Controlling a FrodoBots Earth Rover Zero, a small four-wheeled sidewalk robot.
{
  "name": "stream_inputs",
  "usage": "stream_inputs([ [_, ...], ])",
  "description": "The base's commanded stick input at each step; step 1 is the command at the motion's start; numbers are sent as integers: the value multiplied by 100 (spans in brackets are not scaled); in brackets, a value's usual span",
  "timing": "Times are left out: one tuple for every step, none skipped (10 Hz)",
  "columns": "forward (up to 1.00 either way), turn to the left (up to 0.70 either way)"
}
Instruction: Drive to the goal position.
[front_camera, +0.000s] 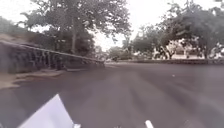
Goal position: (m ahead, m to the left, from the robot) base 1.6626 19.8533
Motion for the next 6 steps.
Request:
stream_inputs([
  [20,0],
  [20,0],
  [20,0],
  [20,0],
  [20,0],
  [20,0],
])
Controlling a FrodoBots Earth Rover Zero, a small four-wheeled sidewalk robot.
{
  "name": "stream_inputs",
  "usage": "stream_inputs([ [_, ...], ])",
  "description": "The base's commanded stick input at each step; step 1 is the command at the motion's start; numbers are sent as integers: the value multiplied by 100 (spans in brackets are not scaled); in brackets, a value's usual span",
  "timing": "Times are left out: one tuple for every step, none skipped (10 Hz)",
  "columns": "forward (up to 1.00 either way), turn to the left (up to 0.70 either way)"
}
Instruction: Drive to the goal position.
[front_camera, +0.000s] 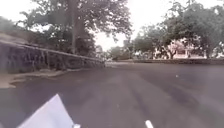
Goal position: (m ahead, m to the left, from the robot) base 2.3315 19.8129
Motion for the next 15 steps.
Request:
stream_inputs([
  [20,0],
  [20,0],
  [20,0],
  [20,0],
  [20,0],
  [20,-80],
  [20,-80],
  [20,-80],
  [20,-80],
  [20,-80],
  [20,-80],
  [20,-56],
  [20,-32],
  [20,-9],
  [20,0],
])
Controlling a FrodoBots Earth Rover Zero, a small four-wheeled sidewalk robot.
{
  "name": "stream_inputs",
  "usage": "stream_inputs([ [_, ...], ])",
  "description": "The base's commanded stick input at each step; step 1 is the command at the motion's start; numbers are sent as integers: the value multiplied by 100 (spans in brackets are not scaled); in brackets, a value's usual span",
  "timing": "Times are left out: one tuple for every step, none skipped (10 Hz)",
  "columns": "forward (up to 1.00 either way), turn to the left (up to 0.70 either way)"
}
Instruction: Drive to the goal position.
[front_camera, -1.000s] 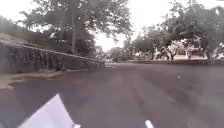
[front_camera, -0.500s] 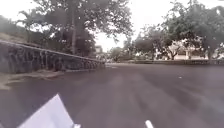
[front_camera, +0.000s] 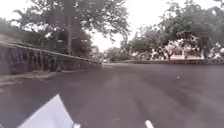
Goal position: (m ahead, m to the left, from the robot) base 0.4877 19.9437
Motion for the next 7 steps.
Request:
stream_inputs([
  [20,0],
  [20,0],
  [20,0],
  [20,0],
  [20,0],
  [20,0],
  [20,0],
])
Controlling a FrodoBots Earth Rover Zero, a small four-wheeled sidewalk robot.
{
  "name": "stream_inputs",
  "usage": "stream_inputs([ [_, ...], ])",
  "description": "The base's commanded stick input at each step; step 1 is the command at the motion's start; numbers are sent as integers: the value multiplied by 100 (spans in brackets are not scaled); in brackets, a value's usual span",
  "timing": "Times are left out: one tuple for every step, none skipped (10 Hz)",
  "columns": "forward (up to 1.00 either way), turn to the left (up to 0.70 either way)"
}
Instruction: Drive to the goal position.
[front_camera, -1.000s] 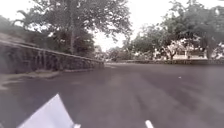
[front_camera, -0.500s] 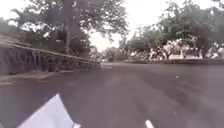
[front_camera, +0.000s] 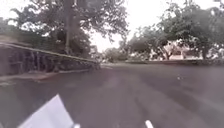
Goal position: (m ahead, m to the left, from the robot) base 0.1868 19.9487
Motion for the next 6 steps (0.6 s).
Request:
stream_inputs([
  [20,0],
  [20,0],
  [20,0],
  [20,0],
  [20,0],
  [20,0],
])
